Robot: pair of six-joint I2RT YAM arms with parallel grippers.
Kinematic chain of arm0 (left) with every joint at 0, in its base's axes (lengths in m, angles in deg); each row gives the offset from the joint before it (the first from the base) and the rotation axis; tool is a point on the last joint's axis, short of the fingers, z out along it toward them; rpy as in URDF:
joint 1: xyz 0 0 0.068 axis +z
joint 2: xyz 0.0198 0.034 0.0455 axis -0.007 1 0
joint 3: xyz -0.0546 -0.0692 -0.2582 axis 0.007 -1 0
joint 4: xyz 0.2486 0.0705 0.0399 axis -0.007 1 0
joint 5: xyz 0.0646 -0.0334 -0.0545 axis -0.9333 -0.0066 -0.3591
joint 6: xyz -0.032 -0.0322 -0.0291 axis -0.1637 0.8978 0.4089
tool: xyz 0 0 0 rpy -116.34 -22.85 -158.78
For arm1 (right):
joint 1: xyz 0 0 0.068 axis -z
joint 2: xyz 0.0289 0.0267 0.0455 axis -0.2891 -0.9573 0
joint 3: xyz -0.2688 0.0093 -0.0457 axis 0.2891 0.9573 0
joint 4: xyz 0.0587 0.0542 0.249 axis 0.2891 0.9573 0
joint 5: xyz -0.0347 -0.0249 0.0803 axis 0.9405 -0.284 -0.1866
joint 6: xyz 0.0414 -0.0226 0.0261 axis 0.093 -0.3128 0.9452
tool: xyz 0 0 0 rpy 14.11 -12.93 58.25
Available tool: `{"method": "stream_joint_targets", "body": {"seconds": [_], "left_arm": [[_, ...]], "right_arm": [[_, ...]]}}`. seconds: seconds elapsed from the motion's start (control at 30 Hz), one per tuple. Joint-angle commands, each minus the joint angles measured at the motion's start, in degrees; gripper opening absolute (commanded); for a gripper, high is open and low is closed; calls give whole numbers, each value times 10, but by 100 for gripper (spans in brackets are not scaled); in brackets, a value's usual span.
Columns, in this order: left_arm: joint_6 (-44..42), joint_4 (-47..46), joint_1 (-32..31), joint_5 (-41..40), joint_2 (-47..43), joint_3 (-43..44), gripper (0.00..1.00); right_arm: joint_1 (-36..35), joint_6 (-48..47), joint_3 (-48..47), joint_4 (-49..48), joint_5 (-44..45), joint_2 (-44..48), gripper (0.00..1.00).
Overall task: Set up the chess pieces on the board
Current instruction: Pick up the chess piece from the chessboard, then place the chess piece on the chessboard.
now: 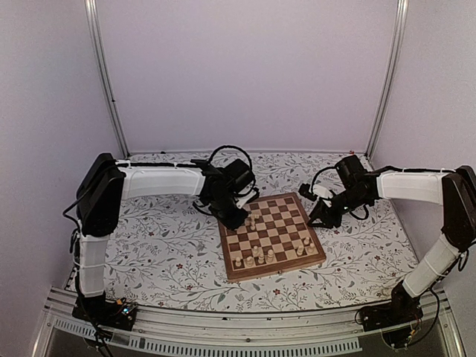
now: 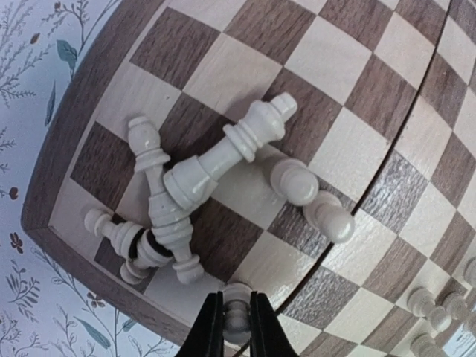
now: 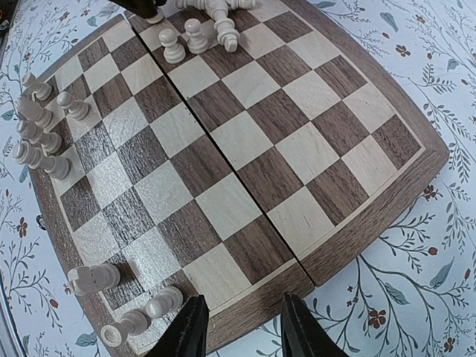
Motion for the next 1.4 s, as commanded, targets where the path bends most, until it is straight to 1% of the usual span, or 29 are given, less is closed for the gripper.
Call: {"method": "stream_joint_targets", "body": {"seconds": [0.0, 0.07, 0.13, 0.17, 0.23, 0.5, 1.07, 1.13, 1.27, 1.37], "left_arm": [[10, 7, -8, 2, -79, -38, 8], [4, 6, -18, 16, -100, -58, 9], [-27, 3, -33, 67, -114, -81, 9], [-36, 1, -39, 74, -121, -92, 10], [-38, 2, -47, 67, -125, -107, 9], [-40, -10, -67, 89, -123, -136, 9], [-44, -13, -81, 94, -79, -127, 10], [-44, -13, -81, 93, -77, -126, 12], [-44, -7, -81, 87, -80, -120, 24], [-52, 4, -81, 69, -92, -111, 30]], "right_arm": [[2, -4, -4, 8, 3, -10, 36], [2, -4, -5, 8, 2, -12, 36], [2, -4, -6, 9, 1, -14, 36], [2, -5, -7, 10, 0, -15, 36], [2, -5, -9, 12, -1, -17, 36], [1, -5, -12, 17, -4, -21, 36], [1, -5, -13, 17, -4, -22, 36], [1, -5, -13, 17, -4, -22, 36], [1, -5, -13, 18, -4, -23, 36], [1, -5, -13, 18, -4, -23, 36]]}}
